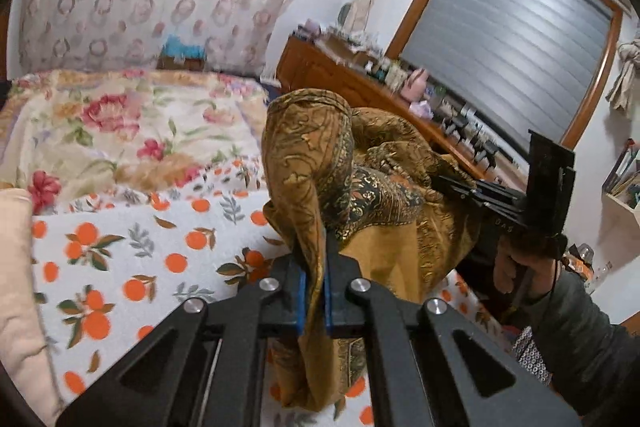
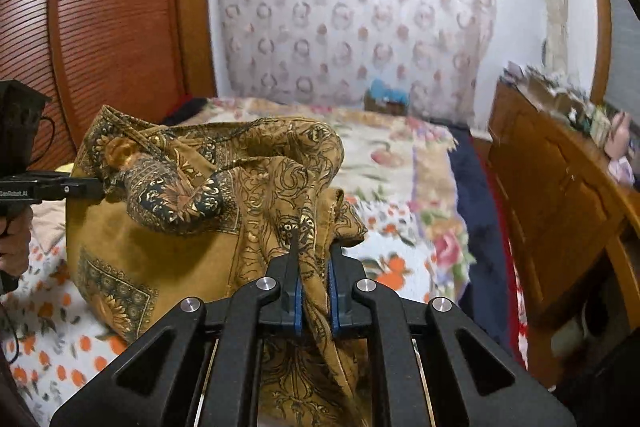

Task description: Fold small clothes

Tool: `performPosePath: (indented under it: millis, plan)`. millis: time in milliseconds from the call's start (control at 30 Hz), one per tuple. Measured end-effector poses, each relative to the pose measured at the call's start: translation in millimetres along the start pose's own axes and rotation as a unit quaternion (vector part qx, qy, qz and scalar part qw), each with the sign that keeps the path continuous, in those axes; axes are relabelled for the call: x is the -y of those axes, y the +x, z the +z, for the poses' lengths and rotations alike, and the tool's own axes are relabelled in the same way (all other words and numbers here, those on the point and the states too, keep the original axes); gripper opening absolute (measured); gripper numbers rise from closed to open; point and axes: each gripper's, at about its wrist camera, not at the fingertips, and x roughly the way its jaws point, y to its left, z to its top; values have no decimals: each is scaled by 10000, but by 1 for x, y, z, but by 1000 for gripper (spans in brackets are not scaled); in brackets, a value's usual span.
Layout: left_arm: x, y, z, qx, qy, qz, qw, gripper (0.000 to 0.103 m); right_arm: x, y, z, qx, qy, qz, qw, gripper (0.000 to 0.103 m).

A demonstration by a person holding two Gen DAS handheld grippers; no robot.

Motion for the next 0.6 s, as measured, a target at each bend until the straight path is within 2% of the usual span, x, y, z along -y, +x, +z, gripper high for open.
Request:
performPosePath:
  millis: [167, 300, 433, 600]
  plan:
    - [-7, -62, -6, 432, 40, 244, 9988, 2, -40, -6, 29, 315, -288, 246, 9988, 6]
    - [-25, -115, -15, 776, 41, 678, 9947, 2, -82, 5, 56, 514, -554, 569, 9955, 6]
    - [-61, -168, -31, 1191, -248, 1139, 9860, 2, -140, 29, 89, 621, -930, 964, 9890, 6]
    - [-123, -220, -68, 1616, -934, 1677, 9680, 2, -230, 73, 128, 579, -1633, 1448, 9742, 6]
